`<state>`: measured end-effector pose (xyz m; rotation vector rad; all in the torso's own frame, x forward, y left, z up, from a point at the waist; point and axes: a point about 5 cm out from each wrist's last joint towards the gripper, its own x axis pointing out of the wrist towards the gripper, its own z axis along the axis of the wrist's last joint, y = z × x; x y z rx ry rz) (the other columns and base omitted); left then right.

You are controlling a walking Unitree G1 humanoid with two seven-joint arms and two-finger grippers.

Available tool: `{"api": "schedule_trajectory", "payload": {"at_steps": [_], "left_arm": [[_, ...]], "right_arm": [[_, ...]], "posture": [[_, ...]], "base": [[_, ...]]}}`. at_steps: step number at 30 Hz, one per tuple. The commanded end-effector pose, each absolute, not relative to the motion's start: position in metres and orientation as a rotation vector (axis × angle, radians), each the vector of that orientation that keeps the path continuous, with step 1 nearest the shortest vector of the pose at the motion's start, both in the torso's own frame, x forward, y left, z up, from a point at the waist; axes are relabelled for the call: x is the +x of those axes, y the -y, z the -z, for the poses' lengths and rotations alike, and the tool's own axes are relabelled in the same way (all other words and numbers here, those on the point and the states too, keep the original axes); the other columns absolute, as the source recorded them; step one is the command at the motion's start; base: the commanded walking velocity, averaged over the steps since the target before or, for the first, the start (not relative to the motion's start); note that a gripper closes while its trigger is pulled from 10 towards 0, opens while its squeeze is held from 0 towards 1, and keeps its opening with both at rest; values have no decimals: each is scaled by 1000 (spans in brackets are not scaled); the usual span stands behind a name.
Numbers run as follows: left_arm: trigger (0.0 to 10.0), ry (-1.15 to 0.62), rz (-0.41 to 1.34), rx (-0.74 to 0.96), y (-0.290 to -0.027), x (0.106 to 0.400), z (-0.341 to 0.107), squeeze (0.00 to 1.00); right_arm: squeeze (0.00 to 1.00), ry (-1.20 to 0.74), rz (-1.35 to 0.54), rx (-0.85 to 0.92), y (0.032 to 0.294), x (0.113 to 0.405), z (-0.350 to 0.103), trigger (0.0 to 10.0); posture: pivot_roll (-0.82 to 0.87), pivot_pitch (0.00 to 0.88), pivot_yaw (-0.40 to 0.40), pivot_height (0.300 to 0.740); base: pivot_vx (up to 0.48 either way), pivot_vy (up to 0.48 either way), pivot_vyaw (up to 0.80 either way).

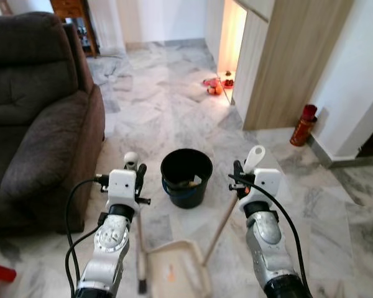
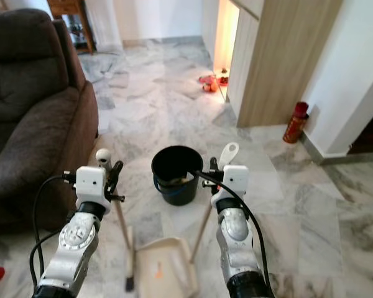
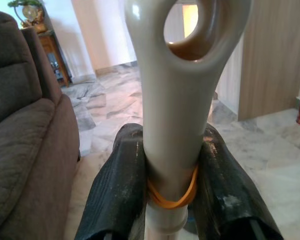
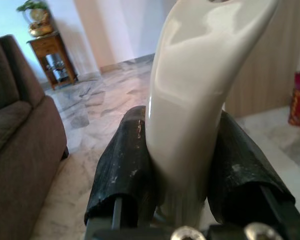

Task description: Sweep floor

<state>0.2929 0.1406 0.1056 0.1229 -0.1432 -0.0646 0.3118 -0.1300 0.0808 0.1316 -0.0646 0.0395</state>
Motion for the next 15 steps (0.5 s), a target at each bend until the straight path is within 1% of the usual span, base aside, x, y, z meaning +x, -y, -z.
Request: {"api": "schedule_trajectory", "payload": {"at_steps": [1,9,15], "left_arm": [[10000,187,80,122,-135,295,-115,0],[10000,169,80,132,-135,295,-113,0],[10000,162,69,133,-137,295,-111,0]], "right_arm": [[0,109,-40,123,132,316,-91,10000],[0,106,-54,111,130,315,-91,10000],[0,107,-67,108,128,315,-91,10000]], "posture": [[139,0,43,740],[136,0,42,740],[140,0,40,740]], "base": [[0,0,0],[0,0,0],[276,0,659]]}}
